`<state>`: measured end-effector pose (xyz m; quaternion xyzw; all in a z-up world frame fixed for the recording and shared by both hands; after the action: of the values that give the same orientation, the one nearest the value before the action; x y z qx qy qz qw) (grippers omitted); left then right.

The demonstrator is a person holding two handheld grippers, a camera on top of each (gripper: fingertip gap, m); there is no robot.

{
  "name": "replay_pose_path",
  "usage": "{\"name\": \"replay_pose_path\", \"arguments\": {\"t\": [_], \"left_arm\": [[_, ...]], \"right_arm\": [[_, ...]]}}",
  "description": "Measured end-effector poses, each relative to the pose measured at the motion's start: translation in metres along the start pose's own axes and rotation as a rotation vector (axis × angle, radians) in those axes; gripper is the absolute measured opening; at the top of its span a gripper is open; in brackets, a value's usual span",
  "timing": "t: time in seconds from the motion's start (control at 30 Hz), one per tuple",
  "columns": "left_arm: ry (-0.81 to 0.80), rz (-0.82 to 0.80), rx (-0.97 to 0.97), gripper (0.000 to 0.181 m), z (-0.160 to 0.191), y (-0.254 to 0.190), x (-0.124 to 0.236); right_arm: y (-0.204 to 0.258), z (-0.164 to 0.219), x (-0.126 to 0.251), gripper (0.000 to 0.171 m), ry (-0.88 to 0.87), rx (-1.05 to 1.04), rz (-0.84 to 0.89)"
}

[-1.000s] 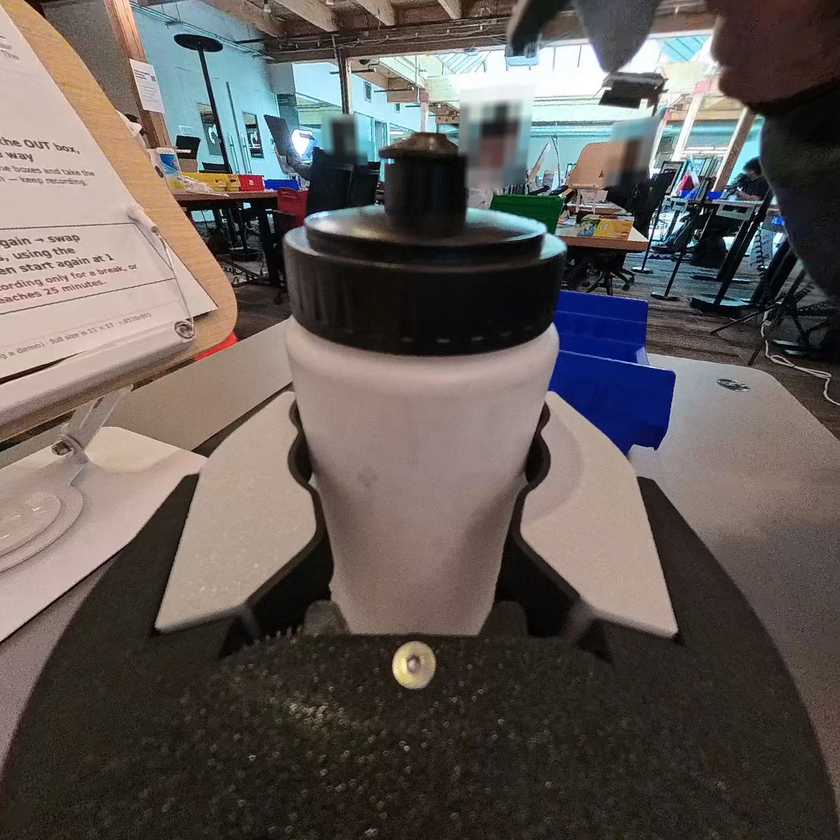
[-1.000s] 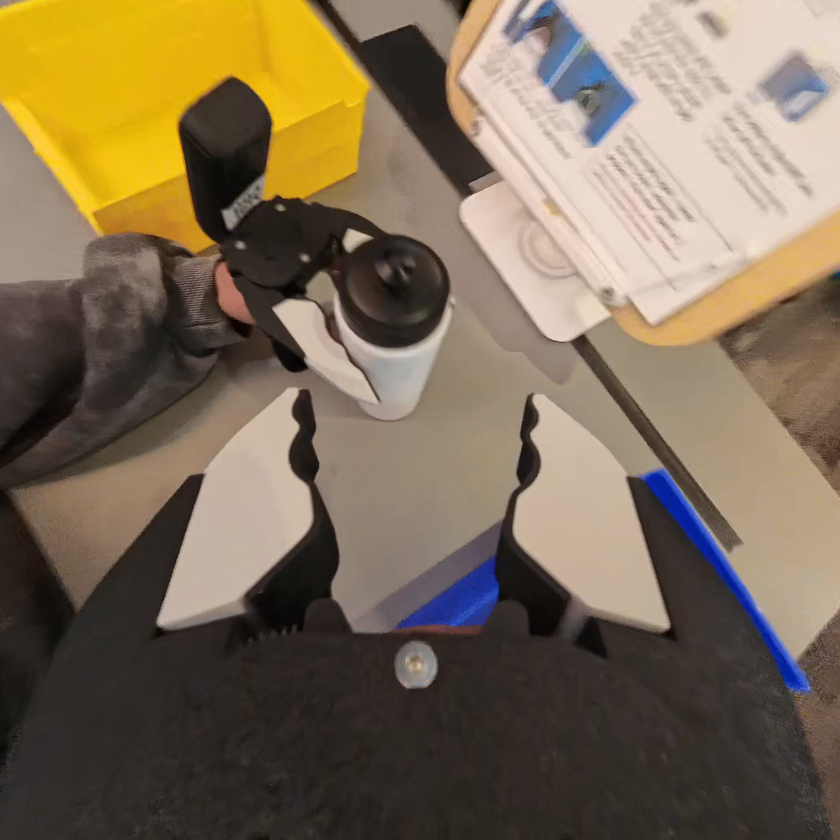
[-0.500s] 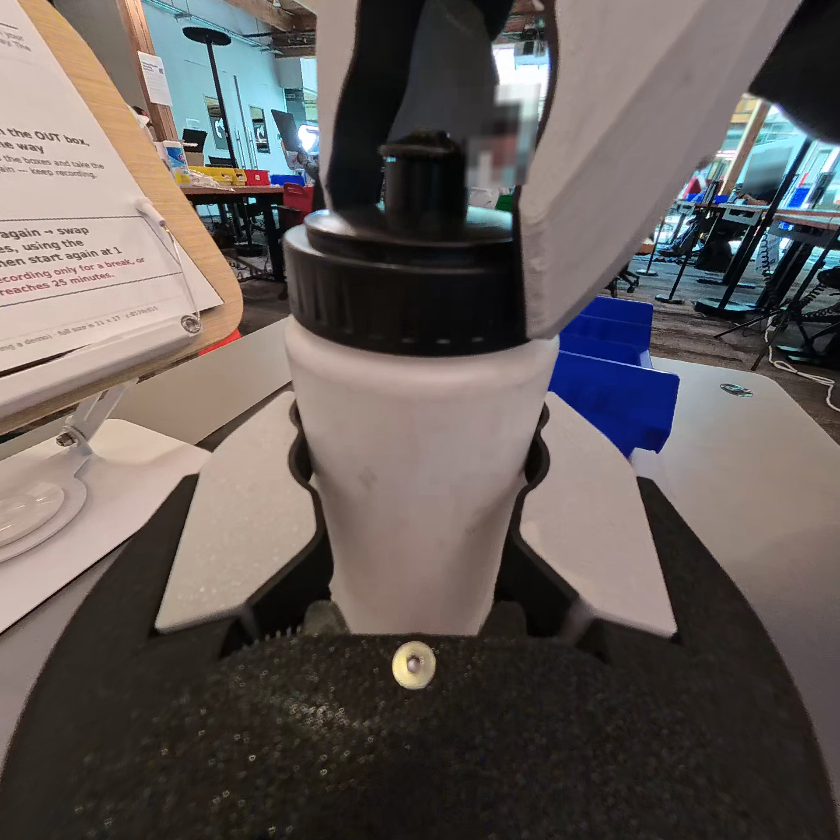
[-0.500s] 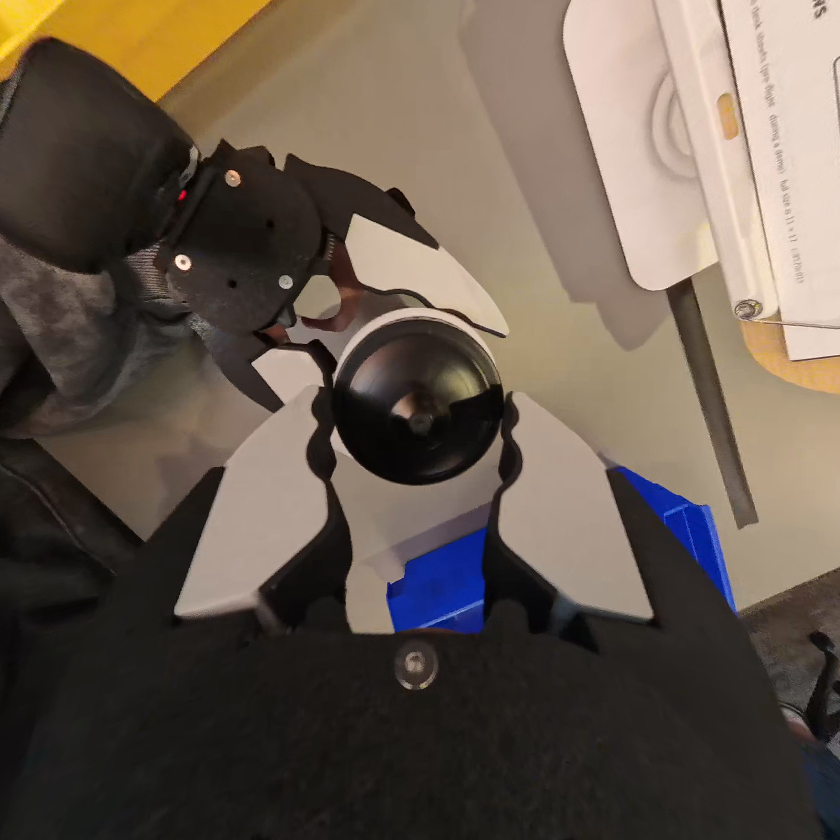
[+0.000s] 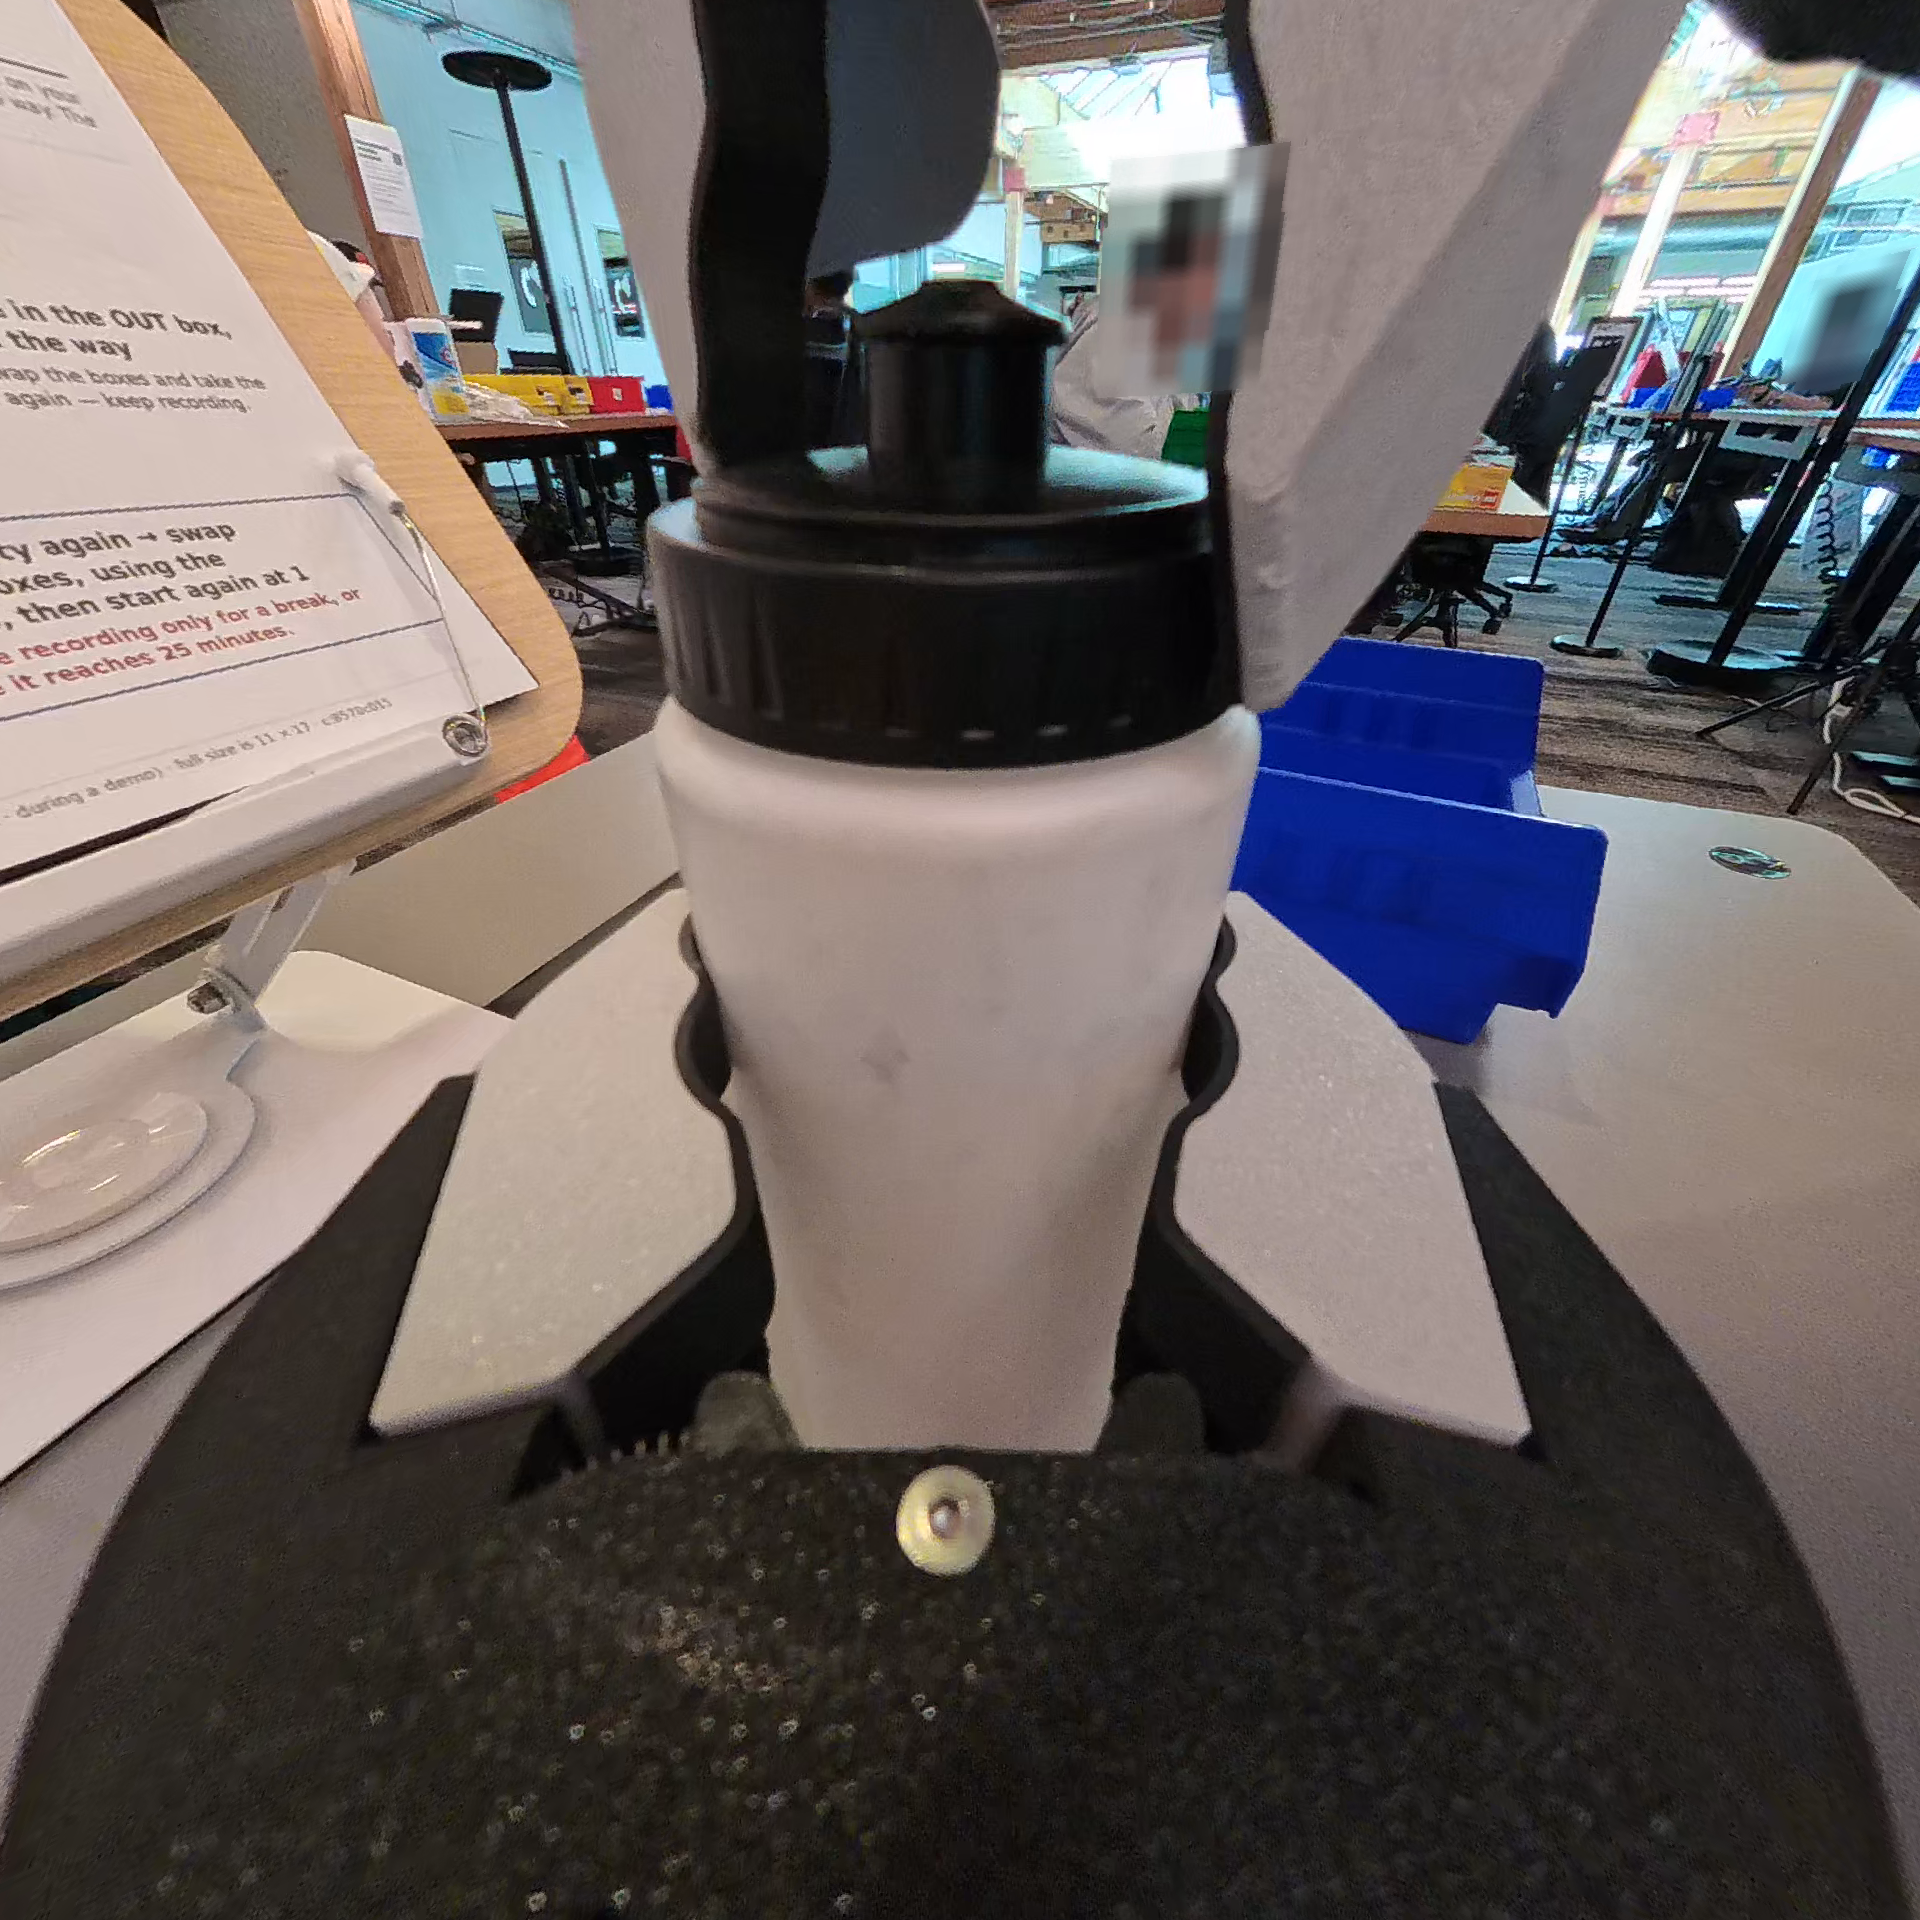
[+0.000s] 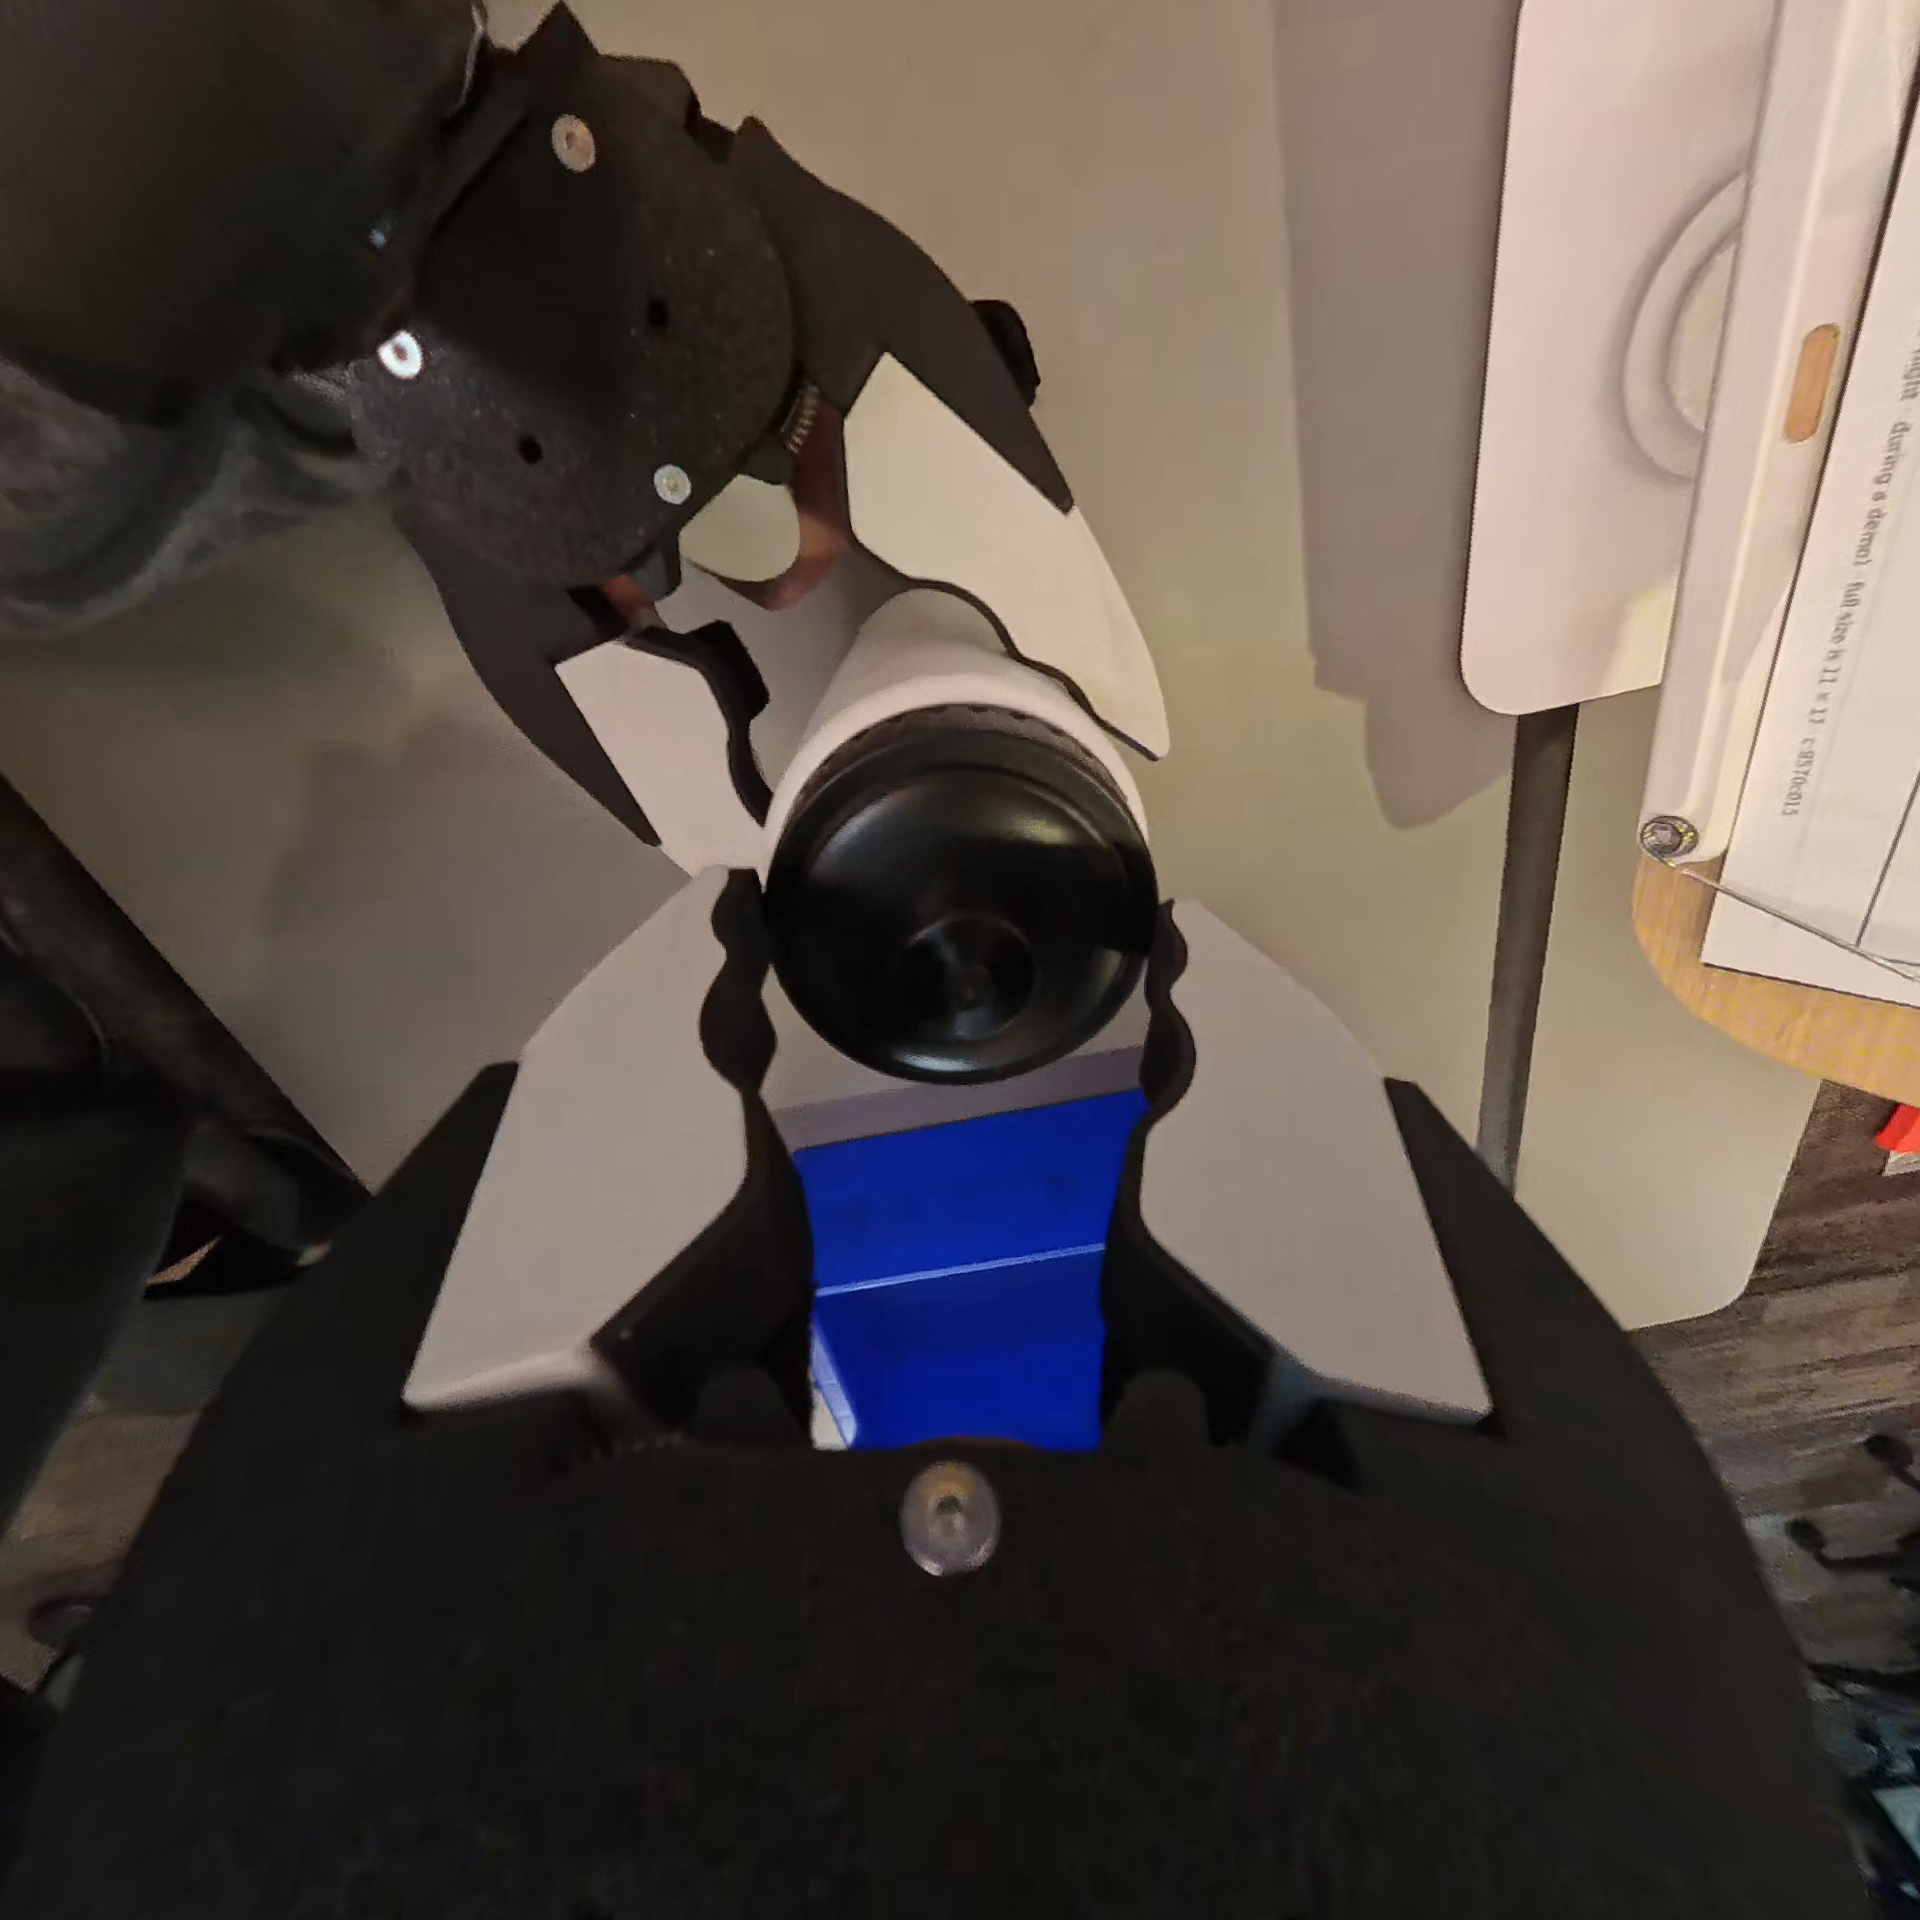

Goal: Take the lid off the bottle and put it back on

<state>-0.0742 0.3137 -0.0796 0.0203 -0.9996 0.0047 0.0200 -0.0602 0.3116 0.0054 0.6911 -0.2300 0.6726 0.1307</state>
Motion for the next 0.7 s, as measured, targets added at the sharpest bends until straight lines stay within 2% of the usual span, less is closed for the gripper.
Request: {"name": "replay_pose_path", "arguments": {"t": [0.37, 0.5, 0.7], "left_arm": [[-0.01, 0.016, -0.003, 0.087, 0.0005, -0.0006, 0.0015], [-0.018, 0.042, -0.013, 0.087, 0.0003, -0.0036, 0.0023], [-0.013, 0.052, 0.0, 0.087, 0.0005, -0.0052, -0.0014]], "right_arm": [[0.0015, -0.0004, -0.0005, 0.07, -0.016, 0.192, 0.004], [0.0062, -0.0005, 0.0003, 0.07, -0.037, 0.44, 0.021], [0.0031, 0.0007, -0.0001, 0.071, 0.014, 0.971, 0.031]]}}
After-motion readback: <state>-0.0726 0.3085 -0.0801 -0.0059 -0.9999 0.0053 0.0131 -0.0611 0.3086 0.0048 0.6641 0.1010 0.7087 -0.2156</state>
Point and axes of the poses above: each gripper's, where its closed fingertips meet, x back along the fingers, z out of its underside, y = z × x across the jaws, the point moved 4 cm from there along x, back along the fingers, and after that the axes turned 5 degrees about z, right-handed, at the moved point
